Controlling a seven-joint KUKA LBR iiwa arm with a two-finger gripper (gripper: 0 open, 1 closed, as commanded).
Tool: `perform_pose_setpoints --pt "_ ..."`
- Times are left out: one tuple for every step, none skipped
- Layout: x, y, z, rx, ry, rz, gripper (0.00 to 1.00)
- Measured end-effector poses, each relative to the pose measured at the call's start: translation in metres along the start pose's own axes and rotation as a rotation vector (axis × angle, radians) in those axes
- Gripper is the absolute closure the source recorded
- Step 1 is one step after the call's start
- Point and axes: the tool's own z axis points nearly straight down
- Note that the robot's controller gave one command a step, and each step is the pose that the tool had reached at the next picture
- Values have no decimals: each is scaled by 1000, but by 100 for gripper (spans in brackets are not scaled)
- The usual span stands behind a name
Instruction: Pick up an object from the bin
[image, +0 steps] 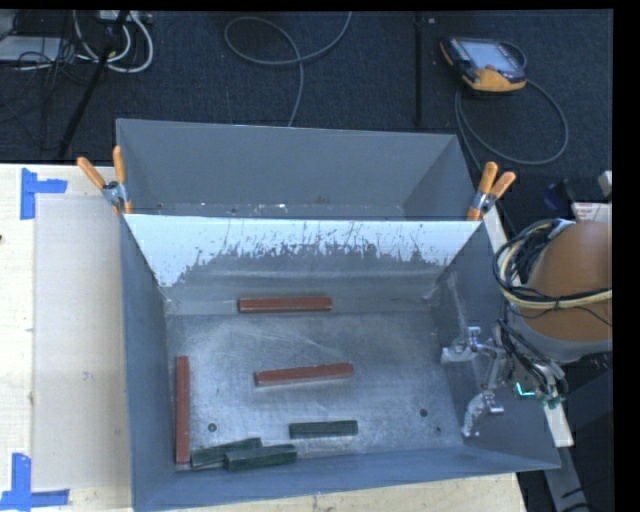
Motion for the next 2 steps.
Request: perform_pose_setpoints --pt "-2 0 -3 2 -7 -3 0" --pt "-13 44 -4 3 -7 -30 0"
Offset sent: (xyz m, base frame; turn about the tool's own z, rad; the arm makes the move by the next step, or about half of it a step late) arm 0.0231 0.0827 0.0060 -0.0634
